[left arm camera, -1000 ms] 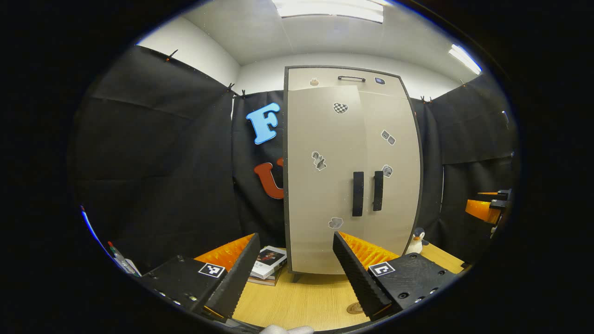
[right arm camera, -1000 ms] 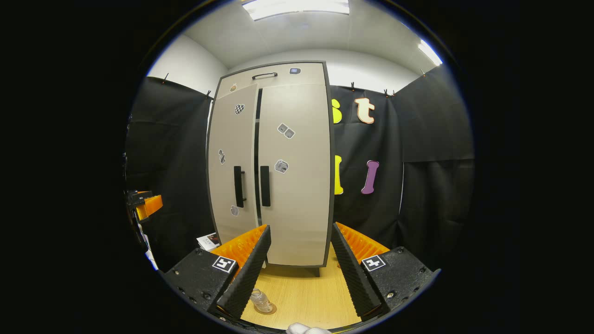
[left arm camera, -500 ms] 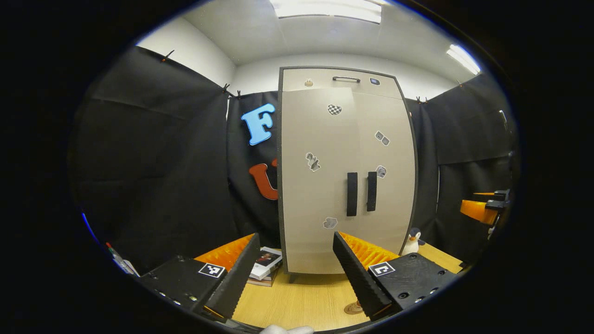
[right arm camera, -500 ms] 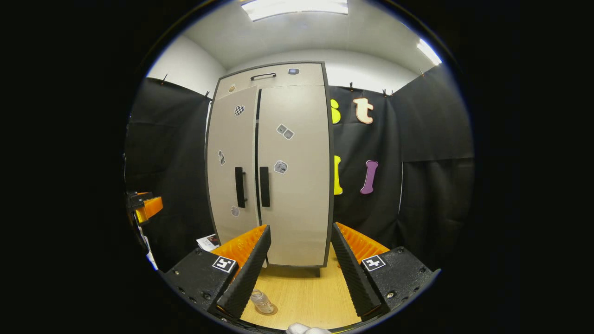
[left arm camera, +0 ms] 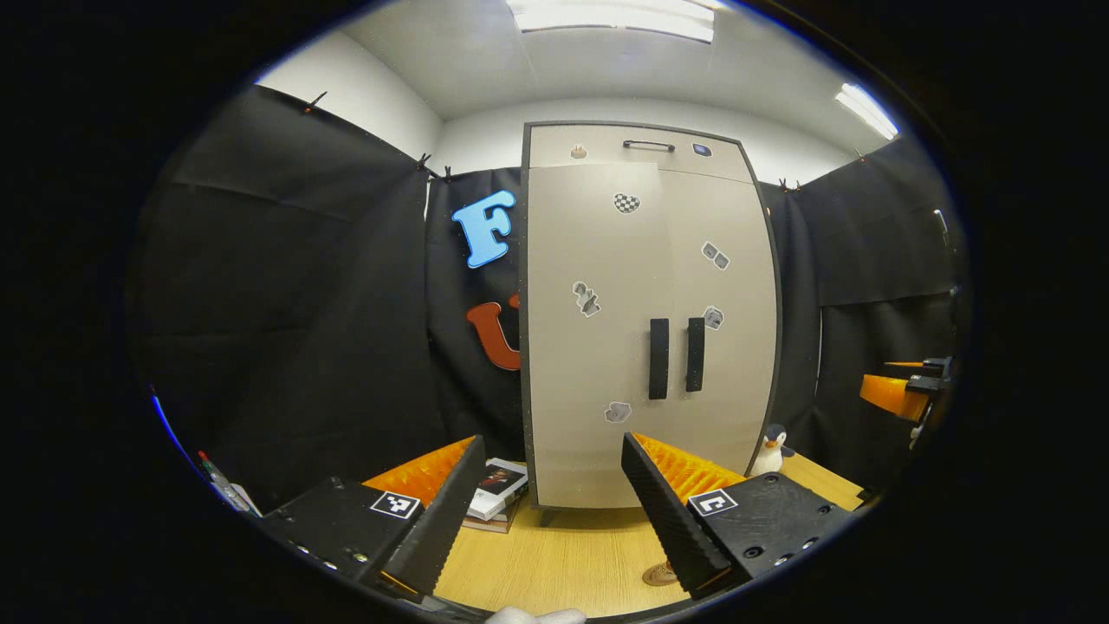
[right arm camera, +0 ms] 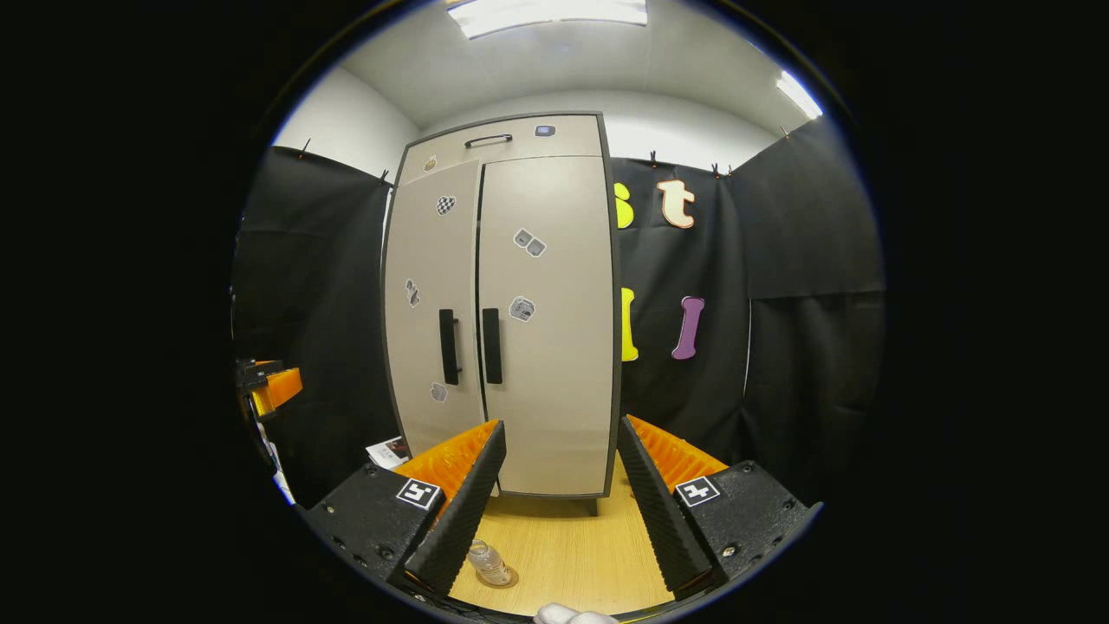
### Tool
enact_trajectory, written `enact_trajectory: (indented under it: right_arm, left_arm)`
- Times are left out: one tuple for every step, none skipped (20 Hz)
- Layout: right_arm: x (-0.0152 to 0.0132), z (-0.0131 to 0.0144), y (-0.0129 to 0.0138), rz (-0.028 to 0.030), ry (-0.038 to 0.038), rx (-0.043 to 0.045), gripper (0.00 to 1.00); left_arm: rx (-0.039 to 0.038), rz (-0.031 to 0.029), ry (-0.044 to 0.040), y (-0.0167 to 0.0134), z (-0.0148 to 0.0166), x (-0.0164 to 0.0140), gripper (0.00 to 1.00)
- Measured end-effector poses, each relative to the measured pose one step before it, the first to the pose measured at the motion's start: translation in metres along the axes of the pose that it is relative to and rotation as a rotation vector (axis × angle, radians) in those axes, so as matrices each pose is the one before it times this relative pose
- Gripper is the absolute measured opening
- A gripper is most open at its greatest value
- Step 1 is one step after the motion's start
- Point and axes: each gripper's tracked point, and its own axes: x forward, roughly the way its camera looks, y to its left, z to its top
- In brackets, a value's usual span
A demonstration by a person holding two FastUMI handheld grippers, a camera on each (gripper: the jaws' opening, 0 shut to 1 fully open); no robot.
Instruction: Grasp the bottle in the cabinet with the left hand and place it on the coaster, then close the right door with the right hand and the left door with the left hand.
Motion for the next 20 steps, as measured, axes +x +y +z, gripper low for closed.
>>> enact_trajectory:
  right_arm:
    - [0.00012, 0.00088, -0.00068, 0.00001, -0.00074, -0.00023, 0.81]
    - [-0.00032, 0.00042, -0.00058, 0.00005, -0.00137, -0.00225, 0.81]
    - [0.00016, -0.00151, 0.00010, 0.00122, 0.00219, -0.00261, 0.81]
    - [-0.00063, -0.00021, 0.00016, 0.00174, 0.00228, -0.00178, 0.81]
    - [0.00007, -0.00064, -0.00009, 0.00235, 0.00136, -0.00046, 0.81]
    - [-0.00028, -0.00012, 0.00009, 0.00143, 0.00071, 0.00038, 0.81]
    - [0.00005, -0.00016, -0.00005, 0.00111, 0.00154, -0.00074, 0.81]
    - [-0.00137, 0.00055, -0.00010, 0.00049, -0.00070, -0.00077, 0.81]
    - [-0.00051, 0.00066, -0.00038, -0.00053, -0.00262, -0.00033, 0.81]
    - [-0.00016, 0.00049, -0.00119, -0.00109, -0.00081, -0.00047, 0.81]
    - [-0.00028, -0.00061, -0.00101, -0.00046, 0.00009, -0.00002, 0.81]
    - [-0.00064, -0.00026, -0.00143, -0.00168, 0.00126, -0.00003, 0.81]
    - [-0.00025, -0.00019, -0.00112, -0.00155, 0.00203, 0.00025, 0.81]
    - [-0.00009, -0.00034, -0.00142, -0.00186, 0.00179, 0.00165, 0.81]
    - [-0.00005, -0.00018, -0.00087, -0.00079, -0.00025, 0.00229, 0.81]
    - [-0.00039, 0.00057, -0.00057, -0.00123, 0.00007, 0.00073, 0.81]
    - [-0.00072, 0.00027, -0.00031, -0.00102, -0.00126, -0.00042, 0.81]
    - [-0.00019, 0.00120, -0.00068, -0.00182, -0.00214, -0.00122, 0.81]
    - [-0.00013, -0.00023, -0.00056, -0.00091, -0.00014, -0.00119, 0.81]
    - [-0.00025, 0.00028, -0.00008, -0.00063, -0.00068, 0.00020, 0.81]
  left_arm:
    - [0.00029, -0.00032, -0.00051, -0.00060, -0.00003, -0.00013, 0.97]
    - [0.00099, -0.00022, 0.00006, 0.00050, 0.00016, 0.00038, 0.96]
    - [0.00067, -0.00025, -0.00002, -0.00078, 0.00029, 0.00025, 0.98]
    - [0.00005, -0.00018, -0.00082, -0.00070, 0.00012, -0.00029, 0.96]
    - [-0.00057, -0.00010, -0.00033, -0.00146, -0.00044, 0.00000, 0.96]
    - [-0.00080, -0.00122, 0.00070, -0.00075, 0.00001, -0.00051, 0.96]
    - [-0.00075, -0.00062, -0.00017, -0.00049, 0.00005, 0.00032, 0.96]
    - [0.00058, -0.00230, -0.00047, -0.00103, 0.00076, 0.00034, 0.96]
    - [0.00143, -0.00092, 0.00102, -0.00053, 0.00015, -0.00046, 0.96]
    - [0.00091, -0.00171, 0.00015, -0.00091, -0.00045, 0.00073, 0.96]
    - [-0.00042, -0.00328, 0.00129, -0.00099, -0.00053, 0.00033, 0.96]
    - [-0.00148, -0.00332, 0.00169, -0.00235, -0.00030, -0.00022, 0.96]
    - [0.00005, -0.00247, -0.00042, -0.00095, 0.00042, -0.00052, 0.96]
    - [0.00178, -0.00058, 0.00066, -0.00165, -0.00063, -0.00008, 0.96]
    - [0.00152, 0.00080, -0.00115, -0.00005, 0.00041, 0.00005, 0.96]
    - [-0.00036, 0.00079, 0.00051, 0.00057, 0.00056, 0.00085, 0.96]
    - [-0.00150, 0.00061, 0.00039, -0.00027, 0.00043, 0.00068, 0.96]
    - [-0.00140, -0.00114, 0.00053, -0.00029, -0.00008, -0.00095, 0.98]
    - [0.00009, -0.00078, -0.00032, -0.00056, 0.00017, 0.00027, 0.98]
    - [0.00174, -0.00006, 0.00092, -0.00087, -0.00003, 0.00223, 0.96]
